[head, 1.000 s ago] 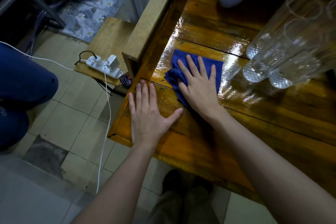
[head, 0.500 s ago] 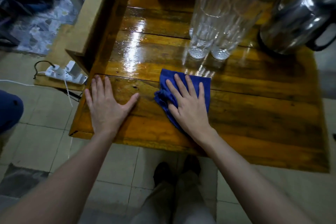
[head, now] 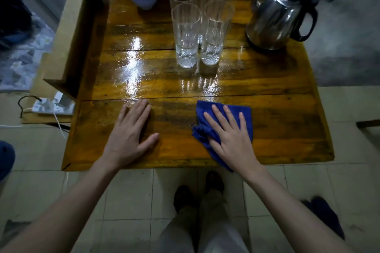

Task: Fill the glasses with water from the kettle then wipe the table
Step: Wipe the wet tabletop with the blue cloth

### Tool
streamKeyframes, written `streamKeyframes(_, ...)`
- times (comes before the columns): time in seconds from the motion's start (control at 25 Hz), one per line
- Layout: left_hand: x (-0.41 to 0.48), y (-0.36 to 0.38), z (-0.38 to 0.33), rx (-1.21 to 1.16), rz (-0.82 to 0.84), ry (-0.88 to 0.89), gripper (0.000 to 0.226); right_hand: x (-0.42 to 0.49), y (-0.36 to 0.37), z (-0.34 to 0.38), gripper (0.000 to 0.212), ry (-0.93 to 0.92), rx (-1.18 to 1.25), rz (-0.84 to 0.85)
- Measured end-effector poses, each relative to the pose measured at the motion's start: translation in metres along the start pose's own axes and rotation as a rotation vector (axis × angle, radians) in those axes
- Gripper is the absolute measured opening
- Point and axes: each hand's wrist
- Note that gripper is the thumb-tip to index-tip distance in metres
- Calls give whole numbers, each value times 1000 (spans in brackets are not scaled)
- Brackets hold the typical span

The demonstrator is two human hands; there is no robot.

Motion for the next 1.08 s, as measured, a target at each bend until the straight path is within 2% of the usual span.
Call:
streamKeyframes(0.28, 19, 10, -18, -10, 8, -42, 79, -30, -10, -93, 64, 302, 101, 27)
streamKeyframes(0.44, 20, 10, -19, -26, -4, -40, 80, -2, -15, -129, 71, 425, 126, 50)
streamKeyframes(0.64, 22, 13, -16, -20, -11, -42, 80, 54, -15, -134, 76, 487, 123, 45)
streamKeyframes(0.84, 23, 13, -14, -21, -11, -43, 80, 94, -15, -112, 72, 361, 85, -26)
streamKeyframes(1.08, 22, 13, -15, -19, -7, -51, 81, 89, -21, -33, 69, -69, 42, 38)
Point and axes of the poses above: each hand's wrist, its own x-axis towards the middle knuckle, its own y-axis out of the palm, z = x × y, and after that the axes turned 9 degrees about -x, right-handed
